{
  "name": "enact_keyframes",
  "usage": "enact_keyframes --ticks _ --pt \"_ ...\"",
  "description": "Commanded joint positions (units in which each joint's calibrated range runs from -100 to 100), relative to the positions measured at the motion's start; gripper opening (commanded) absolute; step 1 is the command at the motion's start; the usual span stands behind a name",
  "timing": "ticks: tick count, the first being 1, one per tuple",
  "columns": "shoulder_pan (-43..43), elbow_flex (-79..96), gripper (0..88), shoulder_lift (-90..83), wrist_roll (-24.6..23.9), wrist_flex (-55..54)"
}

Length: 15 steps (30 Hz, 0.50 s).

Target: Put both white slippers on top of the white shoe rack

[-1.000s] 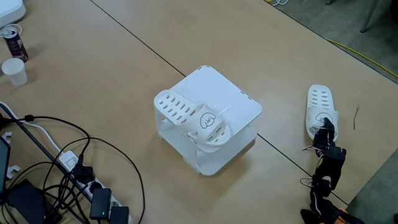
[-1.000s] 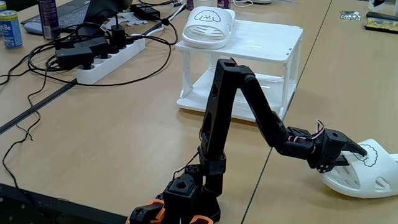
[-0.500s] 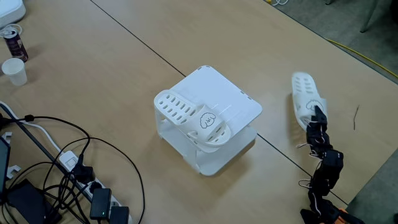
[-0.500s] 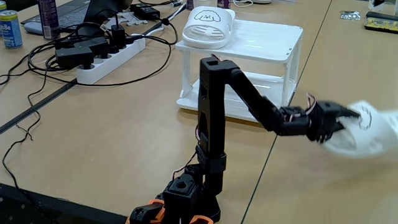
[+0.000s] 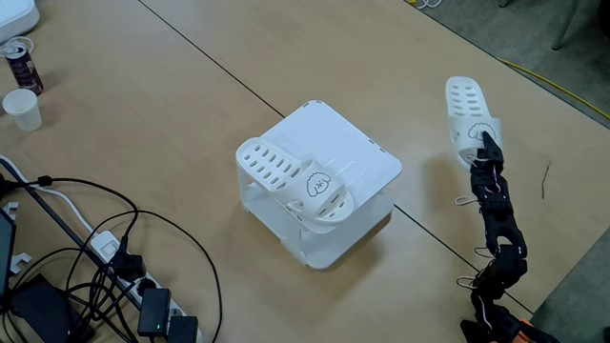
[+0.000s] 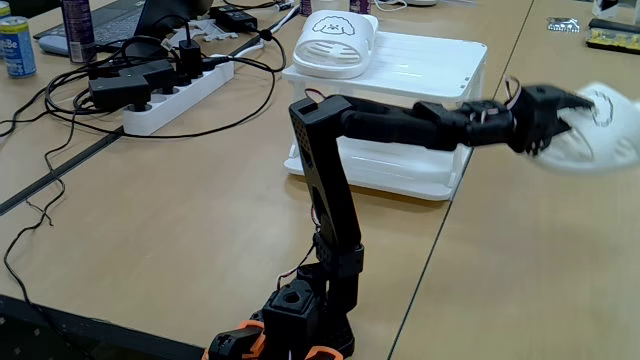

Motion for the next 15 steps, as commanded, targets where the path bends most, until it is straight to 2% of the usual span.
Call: enact_keyframes --ticks 1,7,15 --pt "-3.23 -12.53 0.8 -7.32 0.42 4.95" --pt "-9.56 -22.18 0.8 -6.90 0.42 12.63" --pt "-18.85 -25.16 0.8 -6.56 0.42 15.04"
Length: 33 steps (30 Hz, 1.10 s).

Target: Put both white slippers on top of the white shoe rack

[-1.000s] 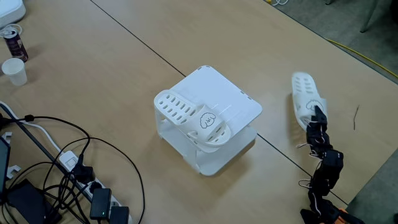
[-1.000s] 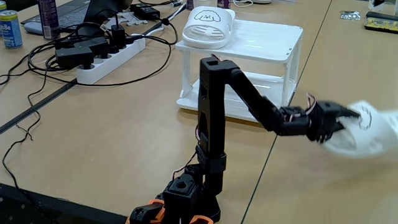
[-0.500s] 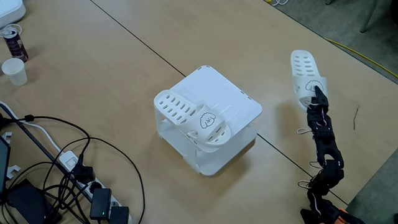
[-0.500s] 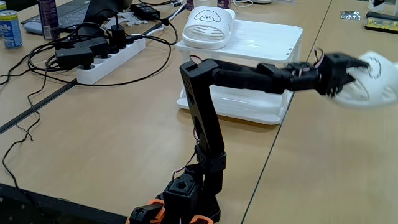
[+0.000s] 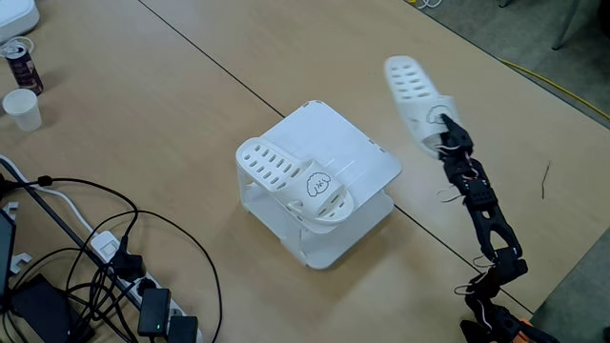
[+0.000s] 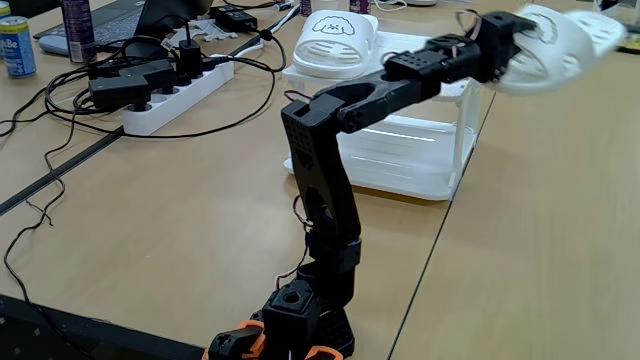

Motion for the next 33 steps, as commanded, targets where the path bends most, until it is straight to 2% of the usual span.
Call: enact_keyframes --ticks 1,13,33 --pt "-4.63 -6.65 0.8 -5.40 0.42 0.11" --pt "-14.34 -11.61 0.8 0.23 0.42 0.45" --pt "-21.41 -8.45 0.8 1.49 0.42 0.45"
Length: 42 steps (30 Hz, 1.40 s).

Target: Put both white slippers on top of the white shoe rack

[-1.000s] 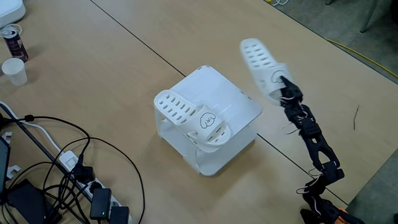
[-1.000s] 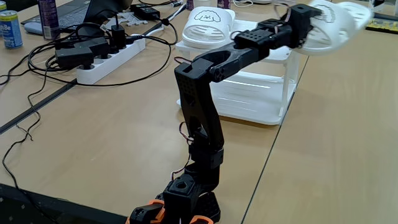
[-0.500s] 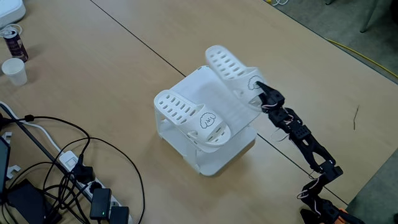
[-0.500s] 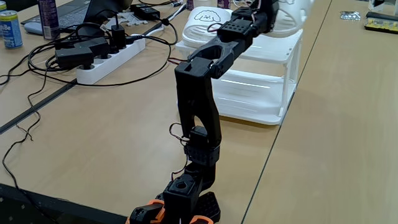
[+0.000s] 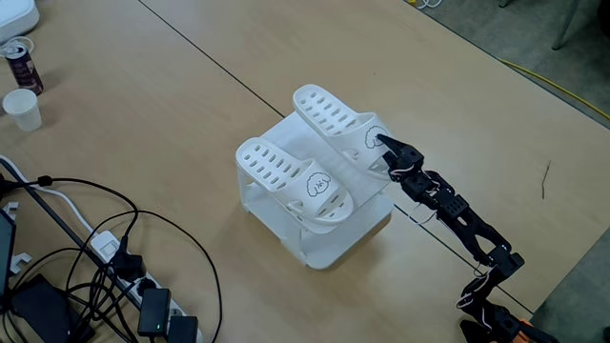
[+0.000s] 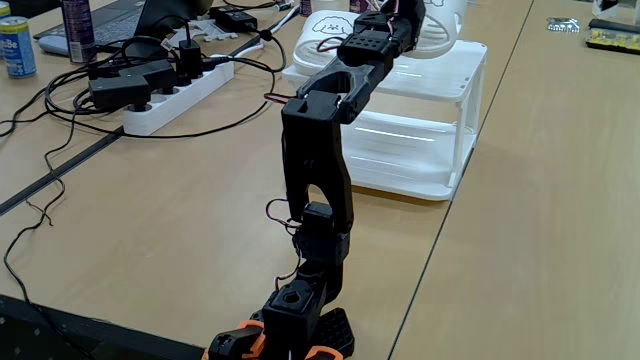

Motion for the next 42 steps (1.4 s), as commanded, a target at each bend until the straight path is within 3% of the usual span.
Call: enact_keyframes --ticks 1,21,42 --pt "-0.91 -2.07 0.8 -1.14 0.42 -0.15" --pt "-0.91 3.25 1.1 -0.56 0.42 -0.75" --pt "-0.42 -2.79 1.1 5.59 0.42 -0.93"
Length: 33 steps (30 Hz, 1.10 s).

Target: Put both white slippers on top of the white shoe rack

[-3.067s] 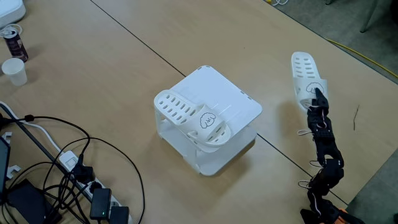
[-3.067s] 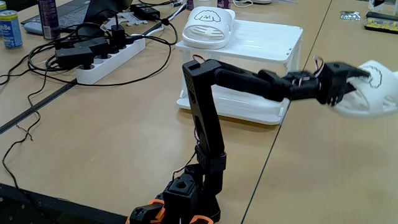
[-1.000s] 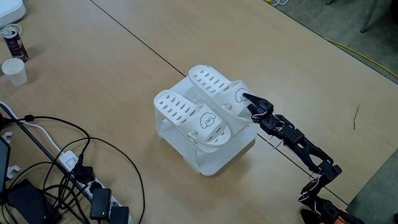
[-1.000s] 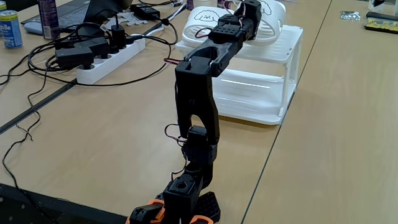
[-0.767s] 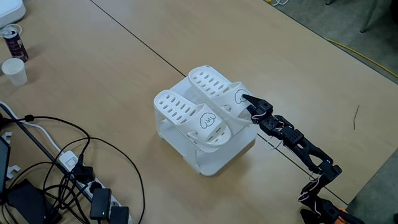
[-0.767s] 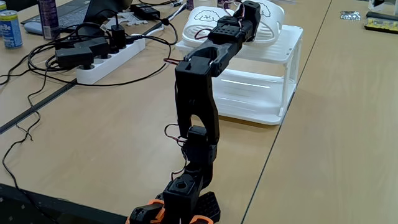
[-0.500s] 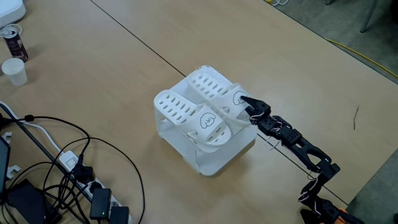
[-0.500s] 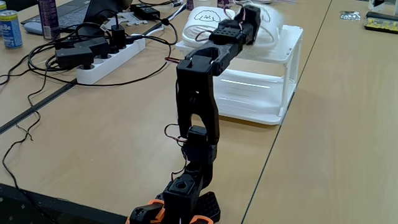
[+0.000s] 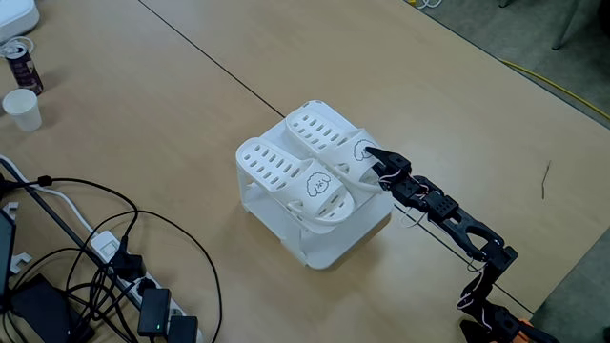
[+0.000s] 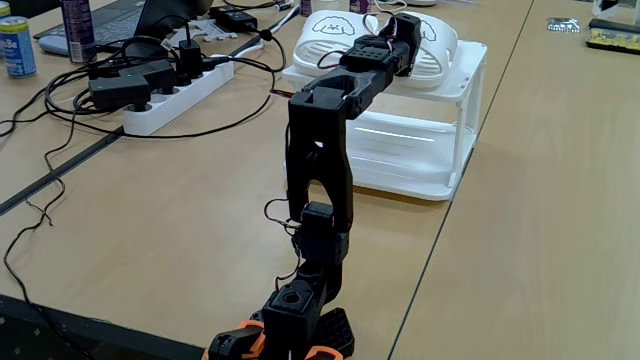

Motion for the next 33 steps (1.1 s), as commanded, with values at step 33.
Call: enact_keyframes --ticks 33 --pt "-0.25 -1.52 18.0 -4.89 0.42 -0.75"
